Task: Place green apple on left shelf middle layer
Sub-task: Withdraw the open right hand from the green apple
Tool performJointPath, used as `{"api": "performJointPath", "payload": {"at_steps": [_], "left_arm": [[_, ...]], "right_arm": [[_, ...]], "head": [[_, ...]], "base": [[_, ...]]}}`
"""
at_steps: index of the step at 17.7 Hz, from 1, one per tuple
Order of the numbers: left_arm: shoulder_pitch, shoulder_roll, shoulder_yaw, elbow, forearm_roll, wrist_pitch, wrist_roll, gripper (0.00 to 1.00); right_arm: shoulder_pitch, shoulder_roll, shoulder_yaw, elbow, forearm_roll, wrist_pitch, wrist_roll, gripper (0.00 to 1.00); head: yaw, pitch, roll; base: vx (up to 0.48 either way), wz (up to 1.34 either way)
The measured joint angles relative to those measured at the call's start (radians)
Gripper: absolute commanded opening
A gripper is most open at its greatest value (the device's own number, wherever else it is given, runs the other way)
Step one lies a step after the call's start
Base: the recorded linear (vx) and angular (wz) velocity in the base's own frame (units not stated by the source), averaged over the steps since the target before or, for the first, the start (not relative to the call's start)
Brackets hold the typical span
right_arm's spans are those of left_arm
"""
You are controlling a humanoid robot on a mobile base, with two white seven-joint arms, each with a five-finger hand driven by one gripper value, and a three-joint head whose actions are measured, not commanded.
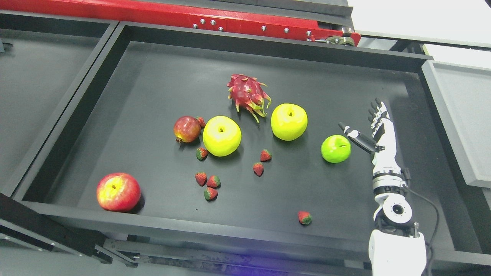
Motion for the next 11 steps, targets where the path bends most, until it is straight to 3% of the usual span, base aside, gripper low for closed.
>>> {"api": "performJointPath", "payload": {"at_steps": [6, 11], "left_arm": [[0.0, 0.0, 0.0, 0.0, 0.0, 0.0, 0.0, 1.0], [0.0, 0.0, 0.0, 0.0, 0.0, -0.001, 0.0, 1.0]], "right_arm": [[0.003, 0.0, 0.021, 0.019, 0.001, -0.027, -0.013, 1.0], [0.086, 0.0, 0.032, -0.051, -0.022, -0.032, -0.031, 1.0]], "head": [[0.0, 0.0, 0.0], [0.0, 0.0, 0.0]], "base": [[0.0, 0.0], [0.0, 0.0]]}}
